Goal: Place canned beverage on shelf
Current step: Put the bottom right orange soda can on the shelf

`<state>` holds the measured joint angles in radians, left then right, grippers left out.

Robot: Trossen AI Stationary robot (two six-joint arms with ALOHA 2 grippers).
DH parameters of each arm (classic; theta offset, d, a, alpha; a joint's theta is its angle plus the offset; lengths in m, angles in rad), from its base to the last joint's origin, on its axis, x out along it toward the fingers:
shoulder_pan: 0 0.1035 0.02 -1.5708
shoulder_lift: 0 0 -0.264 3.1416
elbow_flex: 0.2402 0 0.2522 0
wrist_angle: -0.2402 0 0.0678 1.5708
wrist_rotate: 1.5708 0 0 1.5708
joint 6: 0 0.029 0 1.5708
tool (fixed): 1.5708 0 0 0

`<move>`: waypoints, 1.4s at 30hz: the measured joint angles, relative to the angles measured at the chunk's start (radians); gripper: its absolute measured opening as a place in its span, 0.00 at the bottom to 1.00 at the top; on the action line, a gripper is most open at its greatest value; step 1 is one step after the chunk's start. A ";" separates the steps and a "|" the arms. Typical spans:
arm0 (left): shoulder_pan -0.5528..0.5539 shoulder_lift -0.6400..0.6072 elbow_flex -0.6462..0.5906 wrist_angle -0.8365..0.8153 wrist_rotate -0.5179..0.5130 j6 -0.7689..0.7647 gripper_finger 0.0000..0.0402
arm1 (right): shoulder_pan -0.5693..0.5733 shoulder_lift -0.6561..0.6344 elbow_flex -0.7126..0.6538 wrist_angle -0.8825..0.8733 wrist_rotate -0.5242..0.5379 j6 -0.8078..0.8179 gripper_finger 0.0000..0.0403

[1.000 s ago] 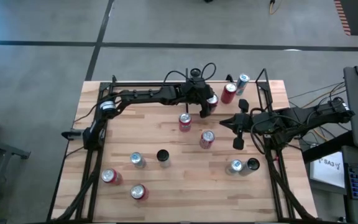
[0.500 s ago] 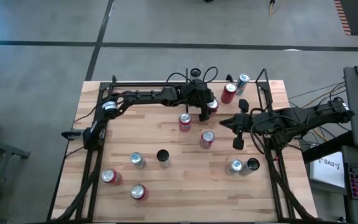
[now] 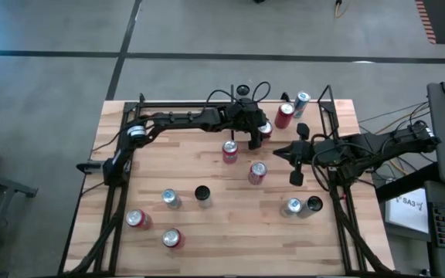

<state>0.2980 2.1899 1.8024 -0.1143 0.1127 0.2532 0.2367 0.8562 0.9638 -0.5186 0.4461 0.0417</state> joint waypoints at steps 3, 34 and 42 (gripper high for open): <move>0.003 0.000 0.000 0.009 0.000 0.000 0.74 | 0.000 0.000 0.000 0.000 0.000 0.000 0.02; 0.014 0.021 0.002 0.032 -0.002 -0.019 0.80 | 0.000 0.000 0.000 0.000 0.000 0.003 0.02; 0.013 0.021 0.004 0.073 -0.002 -0.019 0.80 | 0.000 0.000 -0.001 0.000 0.000 0.011 0.02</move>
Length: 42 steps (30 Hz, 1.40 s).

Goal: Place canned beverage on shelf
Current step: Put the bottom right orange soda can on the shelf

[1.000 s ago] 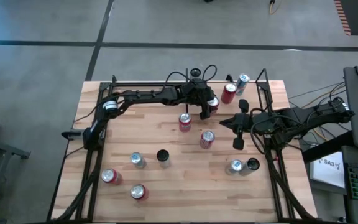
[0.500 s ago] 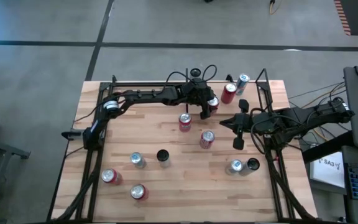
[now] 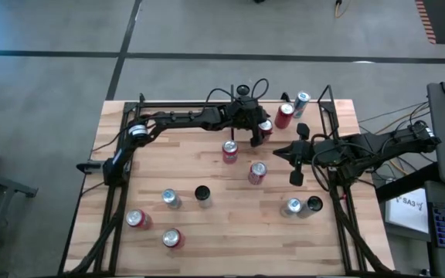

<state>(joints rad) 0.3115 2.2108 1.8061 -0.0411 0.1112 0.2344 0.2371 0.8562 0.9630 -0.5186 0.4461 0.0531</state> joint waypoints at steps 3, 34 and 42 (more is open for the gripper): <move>0.000 0.000 0.000 0.006 0.000 0.000 0.80 | 0.000 0.000 0.000 0.000 0.000 0.000 0.02; -0.056 -0.282 -0.064 -0.127 -0.007 0.064 0.72 | -0.049 0.015 0.030 -0.001 0.134 0.156 0.02; -0.076 -0.481 -0.328 0.073 -0.008 0.045 0.65 | -0.057 0.024 0.030 0.000 0.132 0.178 0.02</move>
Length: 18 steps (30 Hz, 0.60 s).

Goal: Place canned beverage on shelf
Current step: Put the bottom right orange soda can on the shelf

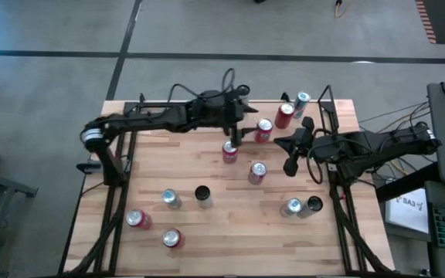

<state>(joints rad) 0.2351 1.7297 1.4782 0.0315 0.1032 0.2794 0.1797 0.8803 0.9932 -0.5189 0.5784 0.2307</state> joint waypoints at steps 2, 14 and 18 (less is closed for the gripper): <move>-0.009 -0.050 -0.077 0.071 -0.008 -0.010 0.64 | -0.010 0.001 0.000 0.000 -0.001 0.012 0.02; -0.051 -0.318 -0.461 0.396 -0.016 -0.099 0.58 | -0.129 0.054 0.001 0.000 -0.063 0.047 0.02; -0.056 -0.393 -0.541 0.430 -0.017 -0.128 0.56 | -0.170 0.074 0.001 -0.003 -0.104 0.062 0.02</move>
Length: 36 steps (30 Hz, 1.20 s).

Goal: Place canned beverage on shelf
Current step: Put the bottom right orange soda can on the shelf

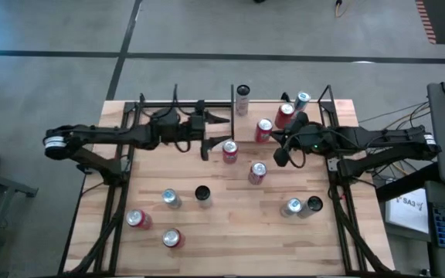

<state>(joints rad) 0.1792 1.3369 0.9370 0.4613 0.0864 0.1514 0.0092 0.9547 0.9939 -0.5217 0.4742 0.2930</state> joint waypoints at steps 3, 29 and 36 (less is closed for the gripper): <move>-0.003 -0.055 -0.057 0.031 -0.001 -0.018 0.54 | -0.034 0.019 0.000 -0.006 -0.046 0.007 0.02; -0.006 -0.219 -0.302 0.272 -0.001 -0.131 0.51 | -0.165 0.304 0.143 -0.446 -0.290 0.157 0.02; -0.006 -0.213 -0.296 0.272 -0.001 -0.131 0.51 | -0.211 0.368 0.206 -0.447 -0.288 0.058 0.02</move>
<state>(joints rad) 0.1734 1.1236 0.6411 0.7334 0.0856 0.0200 -0.2018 1.3224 1.2001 -0.9685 0.1864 0.3509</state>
